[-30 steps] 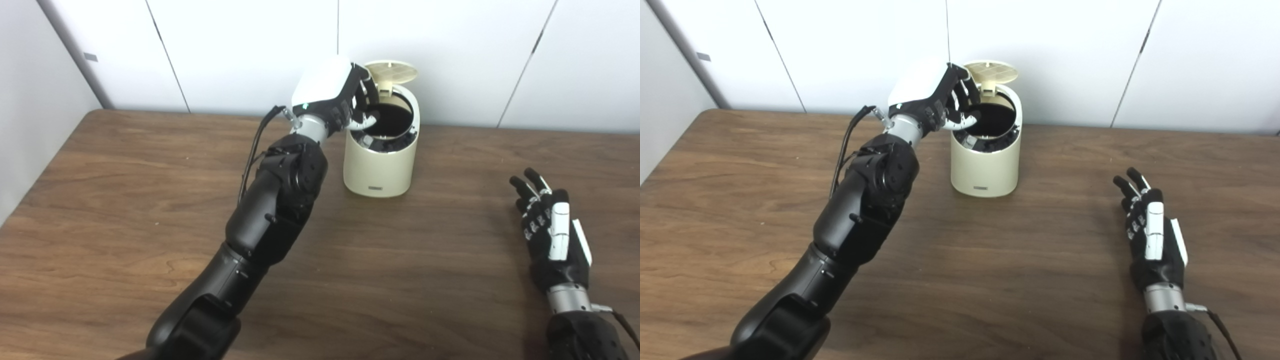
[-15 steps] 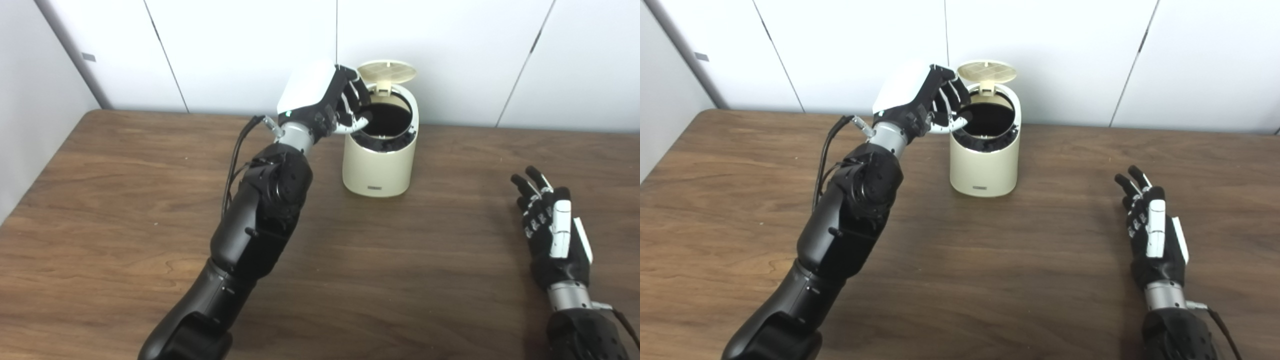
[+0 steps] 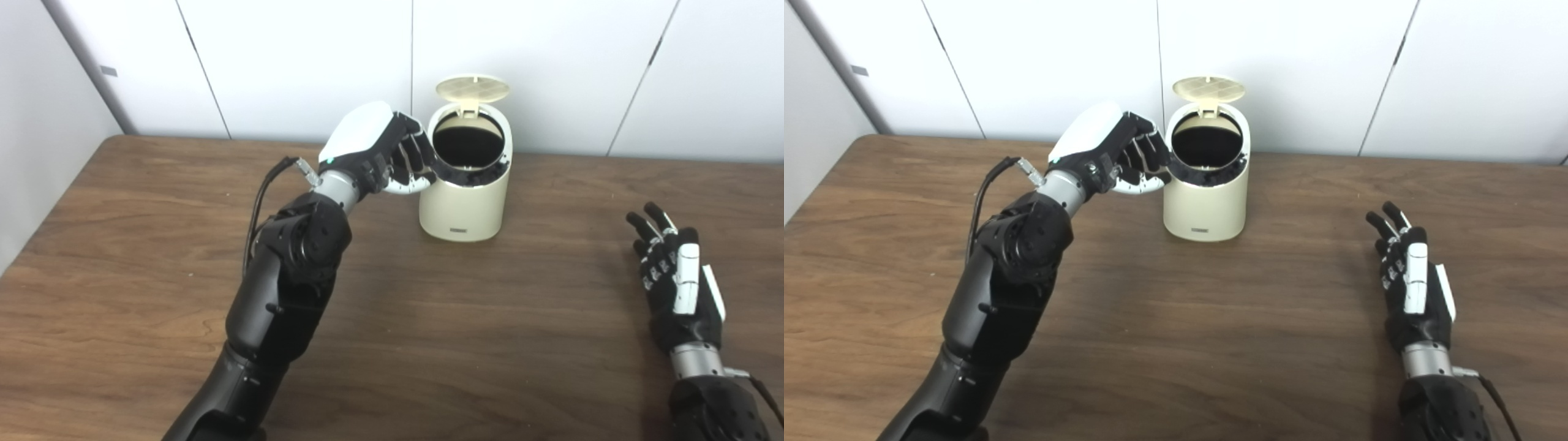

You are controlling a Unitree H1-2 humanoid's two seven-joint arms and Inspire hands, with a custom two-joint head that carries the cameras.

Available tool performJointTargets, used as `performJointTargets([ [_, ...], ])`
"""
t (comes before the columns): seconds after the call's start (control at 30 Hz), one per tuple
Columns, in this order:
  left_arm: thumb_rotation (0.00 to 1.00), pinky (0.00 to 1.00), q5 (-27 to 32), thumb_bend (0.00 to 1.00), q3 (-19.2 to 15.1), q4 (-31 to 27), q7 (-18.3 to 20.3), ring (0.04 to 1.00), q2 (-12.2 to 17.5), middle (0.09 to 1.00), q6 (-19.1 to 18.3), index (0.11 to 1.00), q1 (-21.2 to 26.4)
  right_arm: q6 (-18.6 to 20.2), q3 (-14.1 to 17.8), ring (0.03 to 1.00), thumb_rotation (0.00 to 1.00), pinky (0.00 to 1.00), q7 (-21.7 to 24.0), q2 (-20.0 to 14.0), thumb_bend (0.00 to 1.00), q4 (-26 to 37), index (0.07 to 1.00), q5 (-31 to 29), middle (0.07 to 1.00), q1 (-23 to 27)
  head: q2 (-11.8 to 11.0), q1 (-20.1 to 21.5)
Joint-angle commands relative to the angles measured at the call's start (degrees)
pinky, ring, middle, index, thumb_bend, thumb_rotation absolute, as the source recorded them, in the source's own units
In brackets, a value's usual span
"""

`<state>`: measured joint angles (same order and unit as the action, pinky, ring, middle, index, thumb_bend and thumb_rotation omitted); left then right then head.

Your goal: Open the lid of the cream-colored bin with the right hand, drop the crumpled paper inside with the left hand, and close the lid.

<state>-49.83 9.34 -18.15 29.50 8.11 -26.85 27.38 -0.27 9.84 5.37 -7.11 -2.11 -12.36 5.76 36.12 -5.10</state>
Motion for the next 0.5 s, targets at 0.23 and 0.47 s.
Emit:
performJointTargets([
  [0.23,0.0,0.41,-0.29,0.48,-2.98,-3.31,-1.8,0.437,-0.4,0.502,-0.04,0.479,-3.38,-3.61,-0.41,0.971,1.0,1.0,0.56,1.01,0.46,-2.92,0.897,-0.6,0.863,-1.33,-1.76,0.87],
  [0.47,0.0,0.4,0.36,0.48,-3.67,-3.48,-3.88,0.428,-0.42,0.509,0.07,0.486,-5.79,-3.5,-0.21,0.979,1.0,1.0,0.76,1.14,0.47,-2.88,0.899,-1.39,0.876,-1.48,-1.75,1.0],
])
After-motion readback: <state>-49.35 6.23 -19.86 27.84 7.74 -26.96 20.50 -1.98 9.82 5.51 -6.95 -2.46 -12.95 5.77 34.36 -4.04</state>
